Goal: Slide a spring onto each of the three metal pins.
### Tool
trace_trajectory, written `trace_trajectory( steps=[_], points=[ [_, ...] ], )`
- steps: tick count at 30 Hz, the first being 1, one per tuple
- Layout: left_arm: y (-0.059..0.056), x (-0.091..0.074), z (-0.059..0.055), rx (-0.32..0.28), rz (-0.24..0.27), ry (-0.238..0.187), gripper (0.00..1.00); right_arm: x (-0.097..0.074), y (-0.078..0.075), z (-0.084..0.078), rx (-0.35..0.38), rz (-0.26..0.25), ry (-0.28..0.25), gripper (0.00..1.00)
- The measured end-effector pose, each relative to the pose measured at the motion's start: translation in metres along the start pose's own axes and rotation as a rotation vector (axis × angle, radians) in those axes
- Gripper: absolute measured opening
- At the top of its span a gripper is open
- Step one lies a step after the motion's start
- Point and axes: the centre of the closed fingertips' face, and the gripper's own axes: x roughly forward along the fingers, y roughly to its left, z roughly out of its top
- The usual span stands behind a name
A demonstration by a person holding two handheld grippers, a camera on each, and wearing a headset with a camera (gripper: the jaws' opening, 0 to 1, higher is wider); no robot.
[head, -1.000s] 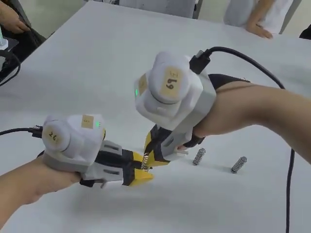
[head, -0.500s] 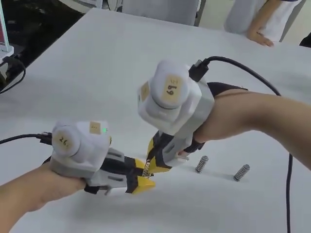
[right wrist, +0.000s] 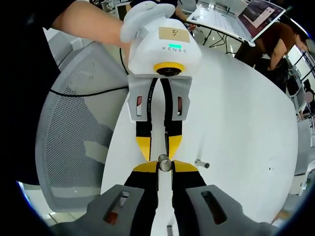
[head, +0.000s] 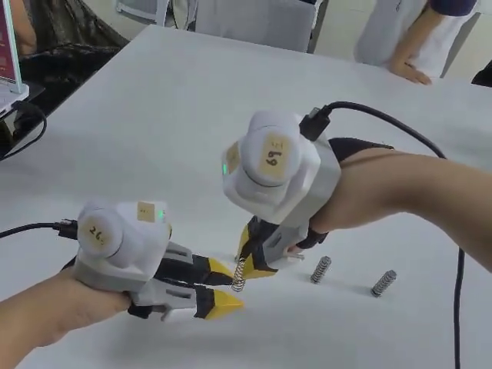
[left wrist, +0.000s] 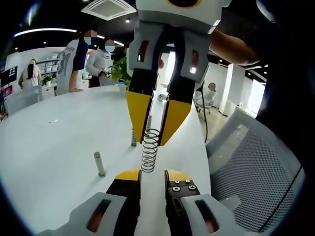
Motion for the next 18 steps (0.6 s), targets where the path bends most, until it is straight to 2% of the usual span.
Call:
trace_trajectory(
  steps=[6, 18],
  points=[
    [0.002, -0.005, 0.000, -0.007, 0.019, -0.012, 0.17, -0.001, -0.001, -0.001, -0.010, -0.008, 0.016, 0.06],
    [0.005, -0.015, -0.001, -0.026, 0.048, -0.024, 0.23, -0.008, -0.010, -0.002, 0.011, -0.036, -0.003, 0.06]
  ],
)
